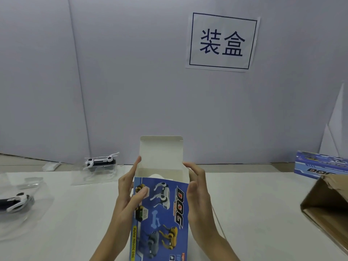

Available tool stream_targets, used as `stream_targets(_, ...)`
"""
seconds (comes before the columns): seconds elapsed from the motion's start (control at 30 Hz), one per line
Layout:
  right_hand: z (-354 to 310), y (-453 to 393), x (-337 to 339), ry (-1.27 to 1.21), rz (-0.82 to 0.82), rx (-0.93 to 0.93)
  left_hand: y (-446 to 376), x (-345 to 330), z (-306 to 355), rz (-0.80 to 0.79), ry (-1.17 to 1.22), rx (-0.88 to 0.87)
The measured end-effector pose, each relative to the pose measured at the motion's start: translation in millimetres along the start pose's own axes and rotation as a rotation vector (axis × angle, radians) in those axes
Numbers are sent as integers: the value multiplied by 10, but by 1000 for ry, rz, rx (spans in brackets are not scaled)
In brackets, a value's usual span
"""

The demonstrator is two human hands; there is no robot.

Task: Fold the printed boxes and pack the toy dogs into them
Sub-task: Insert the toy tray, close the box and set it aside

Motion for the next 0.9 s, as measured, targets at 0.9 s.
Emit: stream_targets(0.9,-59,-14,117,110,225,131,-32,-11,270,28,19,-93)
Point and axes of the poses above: each hand's wrist, its own y-axis away from the middle knuckle, its own x-axis out of the back of the hand, z = x × y, the point moved 5 cm from there along -y, towards the middle knuckle, and after that the axes turned 14 degrees about -z, right-handed, at the moved point
